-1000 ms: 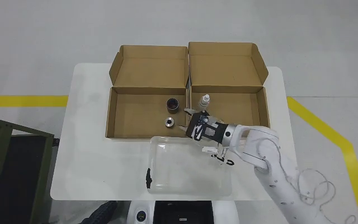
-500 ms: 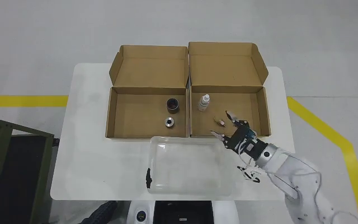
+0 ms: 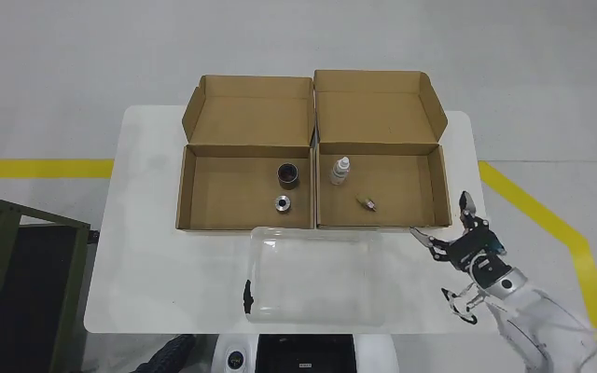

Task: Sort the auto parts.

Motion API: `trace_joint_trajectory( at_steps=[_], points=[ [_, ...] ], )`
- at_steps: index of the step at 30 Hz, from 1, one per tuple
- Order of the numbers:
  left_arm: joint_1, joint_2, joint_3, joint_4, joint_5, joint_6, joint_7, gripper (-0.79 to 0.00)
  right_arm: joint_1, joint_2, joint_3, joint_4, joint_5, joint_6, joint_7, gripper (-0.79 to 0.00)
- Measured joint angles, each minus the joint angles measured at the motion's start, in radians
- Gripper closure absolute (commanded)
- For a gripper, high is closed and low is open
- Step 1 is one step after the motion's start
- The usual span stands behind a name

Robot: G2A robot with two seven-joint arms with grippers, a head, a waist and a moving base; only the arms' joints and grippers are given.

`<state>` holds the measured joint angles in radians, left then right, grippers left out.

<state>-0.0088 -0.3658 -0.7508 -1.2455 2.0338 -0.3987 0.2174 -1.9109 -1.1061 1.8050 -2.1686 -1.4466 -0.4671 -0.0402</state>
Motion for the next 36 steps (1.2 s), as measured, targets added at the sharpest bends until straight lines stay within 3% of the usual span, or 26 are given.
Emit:
trace_joint_trajectory(
  at_steps=[10, 36],
  points=[
    [0.0, 0.0, 0.0, 0.0, 0.0, 0.0, 0.0, -0.785, -0.061, -0.003, 0.078, 0.006, 0.024, 0.024, -0.048, -0.785],
    [0.0, 0.0, 0.0, 0.0, 0.0, 0.0, 0.0, -0.785, -0.061, -0.004, 0.082, 0.008, 0.024, 0.024, -0.059, -0.785]
  ],
)
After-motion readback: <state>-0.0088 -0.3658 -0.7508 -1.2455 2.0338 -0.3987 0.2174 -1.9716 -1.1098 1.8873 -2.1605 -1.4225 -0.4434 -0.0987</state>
